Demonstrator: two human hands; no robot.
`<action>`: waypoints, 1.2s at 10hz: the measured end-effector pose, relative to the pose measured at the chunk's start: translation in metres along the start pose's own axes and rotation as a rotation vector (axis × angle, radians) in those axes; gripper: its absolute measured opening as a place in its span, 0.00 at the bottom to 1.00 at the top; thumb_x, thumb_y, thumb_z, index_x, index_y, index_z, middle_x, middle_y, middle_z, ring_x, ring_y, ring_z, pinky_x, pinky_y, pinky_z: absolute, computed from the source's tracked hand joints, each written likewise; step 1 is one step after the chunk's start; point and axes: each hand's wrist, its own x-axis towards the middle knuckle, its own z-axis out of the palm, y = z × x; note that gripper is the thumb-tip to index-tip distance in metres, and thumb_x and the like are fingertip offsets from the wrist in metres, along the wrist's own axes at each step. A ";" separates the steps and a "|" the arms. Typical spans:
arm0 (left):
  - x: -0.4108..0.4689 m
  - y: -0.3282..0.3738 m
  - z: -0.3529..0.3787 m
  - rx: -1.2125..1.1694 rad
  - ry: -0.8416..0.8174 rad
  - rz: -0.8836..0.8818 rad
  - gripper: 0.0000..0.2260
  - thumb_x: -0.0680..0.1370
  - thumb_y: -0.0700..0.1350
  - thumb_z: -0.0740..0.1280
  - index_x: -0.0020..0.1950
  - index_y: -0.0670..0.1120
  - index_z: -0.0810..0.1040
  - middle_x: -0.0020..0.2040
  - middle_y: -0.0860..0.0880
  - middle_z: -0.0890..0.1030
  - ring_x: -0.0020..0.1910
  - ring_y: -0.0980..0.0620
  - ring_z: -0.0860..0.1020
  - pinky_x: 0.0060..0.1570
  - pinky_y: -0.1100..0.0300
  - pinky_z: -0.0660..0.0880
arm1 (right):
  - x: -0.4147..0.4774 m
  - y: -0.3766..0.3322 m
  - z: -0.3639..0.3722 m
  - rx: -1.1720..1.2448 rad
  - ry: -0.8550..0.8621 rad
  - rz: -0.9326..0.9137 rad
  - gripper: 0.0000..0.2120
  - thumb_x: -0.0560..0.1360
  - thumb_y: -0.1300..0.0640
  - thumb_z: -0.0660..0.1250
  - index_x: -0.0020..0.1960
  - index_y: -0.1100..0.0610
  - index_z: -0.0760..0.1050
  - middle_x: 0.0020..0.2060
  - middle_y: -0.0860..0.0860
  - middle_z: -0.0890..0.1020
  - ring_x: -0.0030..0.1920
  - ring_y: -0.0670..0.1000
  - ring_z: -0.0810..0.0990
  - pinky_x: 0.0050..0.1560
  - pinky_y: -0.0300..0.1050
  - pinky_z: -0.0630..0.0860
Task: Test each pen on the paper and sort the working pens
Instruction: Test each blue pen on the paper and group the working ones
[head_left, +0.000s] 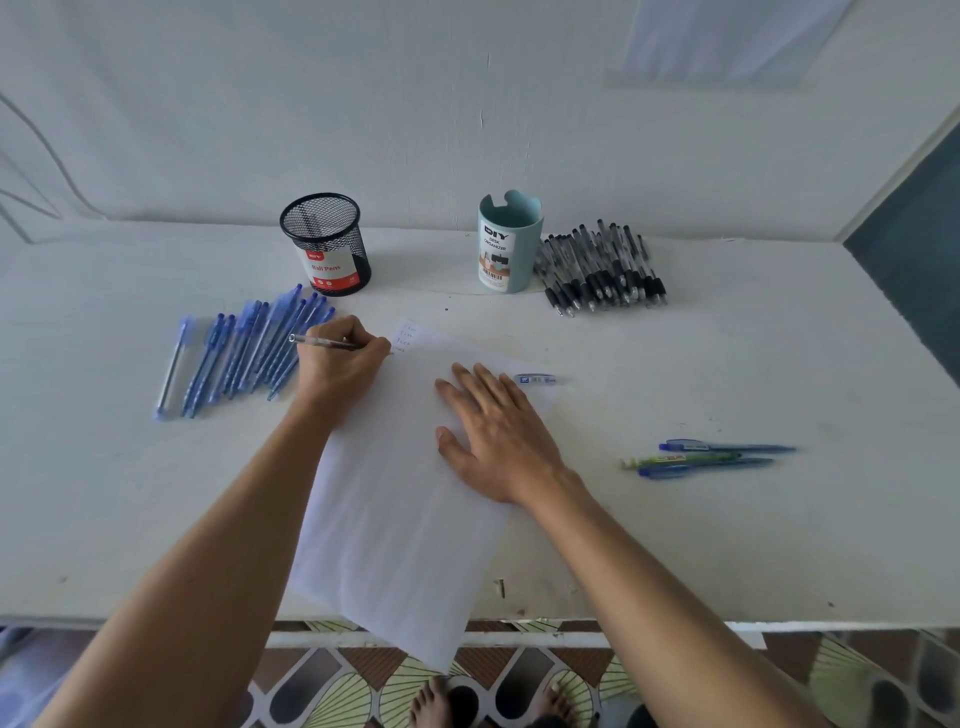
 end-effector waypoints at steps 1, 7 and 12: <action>0.001 0.000 -0.001 -0.009 0.009 0.000 0.09 0.70 0.36 0.70 0.30 0.43 0.76 0.24 0.56 0.73 0.29 0.53 0.70 0.32 0.60 0.68 | 0.000 0.000 -0.001 0.002 -0.008 0.001 0.29 0.82 0.44 0.53 0.81 0.52 0.54 0.81 0.51 0.52 0.80 0.52 0.46 0.79 0.50 0.40; -0.006 0.006 0.000 -0.016 -0.041 -0.004 0.05 0.71 0.35 0.70 0.35 0.36 0.78 0.30 0.46 0.76 0.29 0.52 0.72 0.30 0.60 0.68 | 0.001 0.000 -0.001 -0.002 -0.007 0.004 0.29 0.82 0.45 0.53 0.80 0.52 0.54 0.81 0.51 0.52 0.80 0.52 0.47 0.79 0.50 0.40; -0.013 0.008 0.007 -0.157 0.143 0.065 0.10 0.76 0.46 0.75 0.49 0.43 0.77 0.33 0.46 0.83 0.26 0.58 0.78 0.33 0.64 0.74 | 0.011 -0.003 -0.020 -0.011 -0.051 0.058 0.28 0.78 0.43 0.61 0.76 0.49 0.63 0.78 0.48 0.61 0.78 0.51 0.55 0.74 0.54 0.51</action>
